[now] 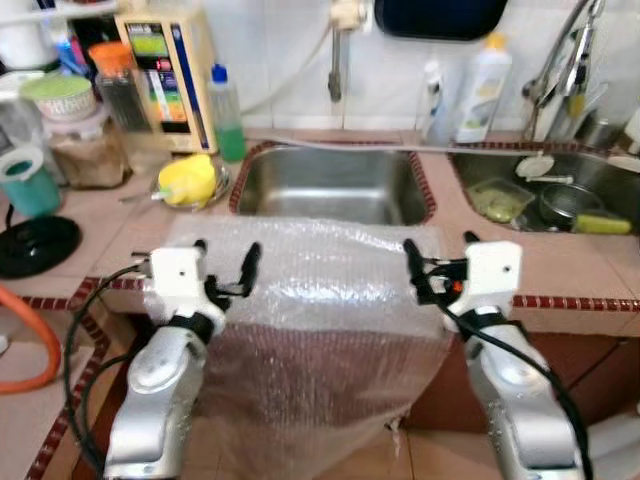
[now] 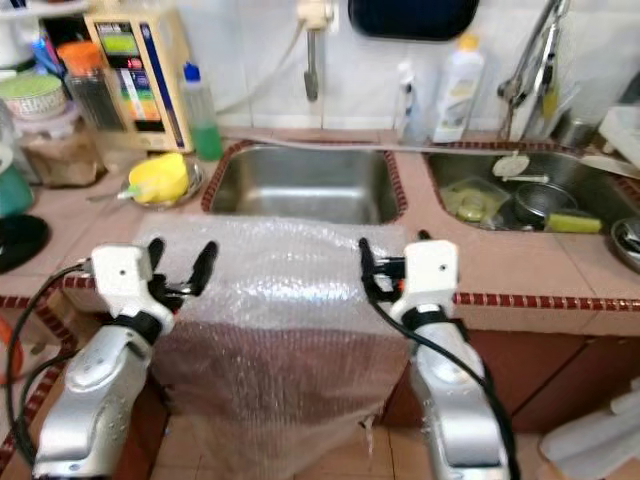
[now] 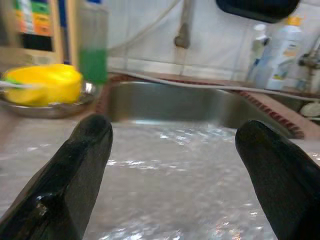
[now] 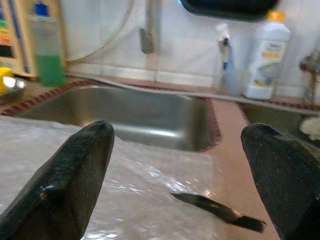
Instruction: Kitchen organization
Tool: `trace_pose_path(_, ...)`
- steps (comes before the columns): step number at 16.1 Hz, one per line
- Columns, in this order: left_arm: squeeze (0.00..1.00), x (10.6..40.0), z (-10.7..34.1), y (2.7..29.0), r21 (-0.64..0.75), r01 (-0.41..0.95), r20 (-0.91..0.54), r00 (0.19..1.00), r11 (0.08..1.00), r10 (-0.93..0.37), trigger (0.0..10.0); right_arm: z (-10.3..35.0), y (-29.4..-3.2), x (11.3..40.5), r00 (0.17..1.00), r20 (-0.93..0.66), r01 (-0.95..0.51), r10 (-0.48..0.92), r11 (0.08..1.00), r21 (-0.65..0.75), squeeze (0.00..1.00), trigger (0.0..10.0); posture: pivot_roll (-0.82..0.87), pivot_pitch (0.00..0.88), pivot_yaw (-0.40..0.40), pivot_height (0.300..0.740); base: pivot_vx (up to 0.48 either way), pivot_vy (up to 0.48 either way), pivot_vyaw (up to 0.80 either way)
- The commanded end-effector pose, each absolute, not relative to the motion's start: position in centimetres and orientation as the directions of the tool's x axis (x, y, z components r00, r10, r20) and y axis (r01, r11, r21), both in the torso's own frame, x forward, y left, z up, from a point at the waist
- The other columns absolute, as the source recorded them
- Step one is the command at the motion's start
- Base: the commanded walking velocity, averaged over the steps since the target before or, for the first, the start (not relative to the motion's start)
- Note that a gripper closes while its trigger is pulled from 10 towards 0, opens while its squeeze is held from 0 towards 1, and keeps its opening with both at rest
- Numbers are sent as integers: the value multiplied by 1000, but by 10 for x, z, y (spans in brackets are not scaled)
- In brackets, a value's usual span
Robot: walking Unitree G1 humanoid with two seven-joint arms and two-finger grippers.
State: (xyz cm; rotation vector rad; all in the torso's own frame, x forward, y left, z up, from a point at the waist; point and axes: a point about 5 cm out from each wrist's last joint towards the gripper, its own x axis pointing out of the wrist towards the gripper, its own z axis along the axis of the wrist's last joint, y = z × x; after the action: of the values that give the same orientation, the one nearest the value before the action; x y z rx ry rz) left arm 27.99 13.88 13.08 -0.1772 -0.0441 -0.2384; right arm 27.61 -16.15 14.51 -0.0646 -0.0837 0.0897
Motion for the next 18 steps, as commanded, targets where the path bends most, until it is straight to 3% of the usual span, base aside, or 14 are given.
trace_pose_path(1, 0, 280, 133, 146, -141, 222, 63, 975, 965, -215, 10000, 151, -157, 279, 989, 101, -101, 107, 993, -60, 0, 10000, 48, 0, 37, 740, 379, 296, 0)
trace_pose_path(4, 0, 279, 132, 145, -144, 226, 60, 974, 963, -219, 10000, 150, -157, 279, 989, 102, -99, 105, 993, -61, 0, 10000, 47, 0, 37, 740, 404, 176, 0)
trace_pose_path(12, 0, 279, 129, 143, -158, 223, 48, 975, 962, -218, 10000, 151, -159, 279, 990, 101, -92, 99, 994, -66, 0, 10000, 41, 0, 34, 740, 0, 0, 0)
trace_pose_path(18, 0, 279, 127, 142, -162, 223, 46, 975, 961, -219, 10000, 151, -159, 280, 989, 103, -96, 103, 993, -68, 0, 10000, 44, 0, 32, 740, 0, -472, 0)
